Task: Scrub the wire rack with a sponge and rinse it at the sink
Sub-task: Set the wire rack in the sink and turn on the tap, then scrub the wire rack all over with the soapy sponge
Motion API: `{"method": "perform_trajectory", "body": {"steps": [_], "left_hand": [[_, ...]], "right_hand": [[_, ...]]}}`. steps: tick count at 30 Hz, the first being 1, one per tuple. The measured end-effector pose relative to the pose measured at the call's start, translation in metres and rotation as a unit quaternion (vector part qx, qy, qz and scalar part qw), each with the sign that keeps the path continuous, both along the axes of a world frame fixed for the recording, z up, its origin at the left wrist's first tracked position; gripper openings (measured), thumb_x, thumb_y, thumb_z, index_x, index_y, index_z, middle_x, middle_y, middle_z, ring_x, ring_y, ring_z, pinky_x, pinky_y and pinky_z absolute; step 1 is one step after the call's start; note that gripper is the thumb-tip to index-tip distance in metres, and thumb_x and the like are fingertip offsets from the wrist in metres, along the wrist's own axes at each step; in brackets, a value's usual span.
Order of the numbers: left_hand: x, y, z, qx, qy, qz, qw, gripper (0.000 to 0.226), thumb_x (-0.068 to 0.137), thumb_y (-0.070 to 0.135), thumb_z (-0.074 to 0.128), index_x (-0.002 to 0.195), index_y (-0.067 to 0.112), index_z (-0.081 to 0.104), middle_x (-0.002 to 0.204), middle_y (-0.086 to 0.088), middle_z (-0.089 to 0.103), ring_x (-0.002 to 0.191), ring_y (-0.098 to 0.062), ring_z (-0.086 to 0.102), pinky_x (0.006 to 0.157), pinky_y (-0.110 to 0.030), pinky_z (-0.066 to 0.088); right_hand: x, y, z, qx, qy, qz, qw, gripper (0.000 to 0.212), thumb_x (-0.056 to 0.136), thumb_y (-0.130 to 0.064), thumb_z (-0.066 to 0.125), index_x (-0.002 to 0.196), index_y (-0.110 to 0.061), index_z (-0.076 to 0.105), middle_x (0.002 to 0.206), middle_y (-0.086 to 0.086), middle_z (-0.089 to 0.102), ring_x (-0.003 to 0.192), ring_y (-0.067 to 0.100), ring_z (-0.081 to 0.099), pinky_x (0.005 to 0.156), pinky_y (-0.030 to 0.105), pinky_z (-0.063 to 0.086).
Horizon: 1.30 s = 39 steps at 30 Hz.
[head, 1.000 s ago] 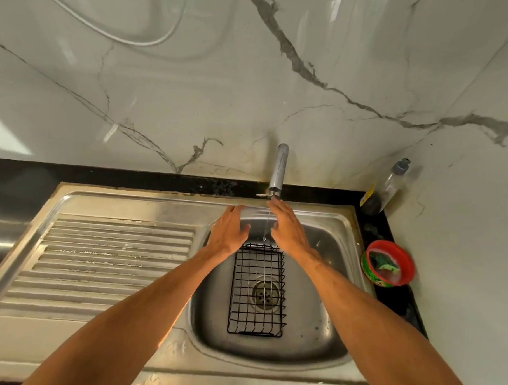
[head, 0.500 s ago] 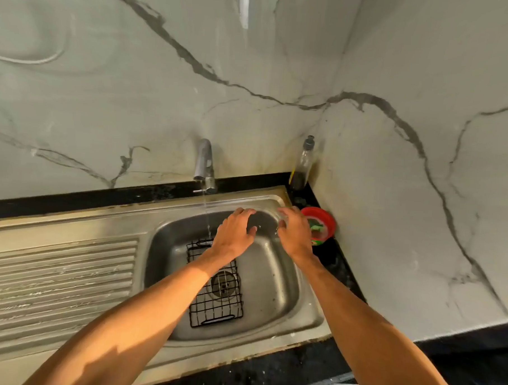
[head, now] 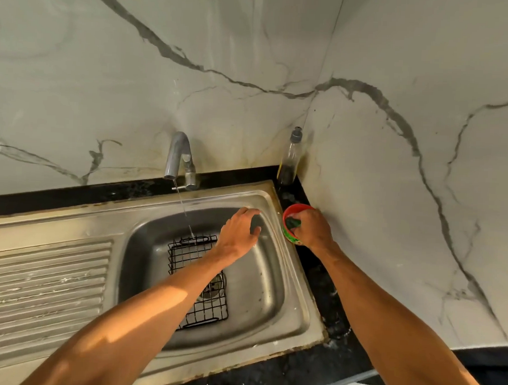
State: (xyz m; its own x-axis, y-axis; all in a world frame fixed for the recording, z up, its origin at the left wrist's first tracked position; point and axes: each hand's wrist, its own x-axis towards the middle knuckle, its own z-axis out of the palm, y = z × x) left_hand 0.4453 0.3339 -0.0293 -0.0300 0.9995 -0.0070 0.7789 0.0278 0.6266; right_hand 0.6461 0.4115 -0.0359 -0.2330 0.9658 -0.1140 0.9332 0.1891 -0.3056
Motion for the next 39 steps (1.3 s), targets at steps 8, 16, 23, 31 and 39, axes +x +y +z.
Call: {"method": "perform_trajectory", "body": {"steps": [8, 16, 23, 31, 39], "left_hand": [[-0.025, -0.007, -0.015, -0.039, -0.001, 0.029, 0.999, 0.052, 0.096, 0.022, 0.066, 0.146, 0.018, 0.051, 0.146, -0.005, 0.053, 0.117, -0.016, 0.064, 0.112, -0.042, 0.045], [-0.053, -0.023, -0.002, -0.046, -0.003, 0.057, 0.997, 0.051, 0.097, 0.021, 0.065, 0.145, 0.017, 0.051, 0.143, -0.007, 0.054, 0.114, -0.017, 0.064, 0.107, -0.042, 0.048], [-0.088, -0.057, -0.013, -0.082, -0.007, 0.159, 0.984, 0.045, 0.096, 0.021, 0.066, 0.139, 0.017, 0.057, 0.140, -0.005, 0.057, 0.122, -0.021, 0.061, 0.103, -0.039, 0.049], [-0.091, -0.072, -0.085, -0.279, -0.014, 0.293, 0.914, 0.062, 0.085, 0.040, 0.076, 0.137, 0.019, 0.049, 0.147, -0.012, 0.042, 0.133, -0.035, 0.045, 0.104, -0.052, 0.047], [-0.055, -0.044, -0.114, -0.316, 0.042, 0.354, 0.879, 0.108, 0.075, 0.054, 0.080, 0.157, 0.029, 0.015, 0.163, -0.018, 0.010, 0.148, -0.046, 0.015, 0.113, -0.071, 0.027]], "right_hand": [[-0.011, 0.009, -0.008, 0.046, -0.026, -0.039, 0.998, 0.033, 0.078, -0.027, 0.080, 0.110, -0.021, 0.076, 0.111, 0.005, 0.073, 0.102, 0.027, 0.067, 0.081, 0.036, 0.058], [-0.021, -0.004, 0.024, 0.126, 0.043, -0.090, 0.987, 0.030, 0.085, -0.020, 0.072, 0.115, -0.014, 0.073, 0.109, 0.013, 0.069, 0.098, 0.032, 0.065, 0.078, 0.040, 0.055], [-0.085, -0.054, 0.036, 0.121, 0.187, -0.062, 0.973, 0.028, 0.084, -0.025, 0.077, 0.110, -0.019, 0.075, 0.100, 0.004, 0.075, 0.089, 0.020, 0.068, 0.073, 0.031, 0.054], [-0.135, -0.098, -0.025, -0.007, 0.263, -0.114, 0.958, 0.025, 0.080, -0.036, 0.080, 0.104, -0.032, 0.077, 0.093, -0.009, 0.077, 0.088, 0.013, 0.071, 0.080, 0.034, 0.057], [-0.118, -0.089, -0.063, -0.035, 0.284, -0.134, 0.949, 0.024, 0.080, -0.031, 0.081, 0.104, -0.030, 0.078, 0.095, -0.013, 0.076, 0.087, 0.005, 0.069, 0.075, 0.021, 0.052]]}}
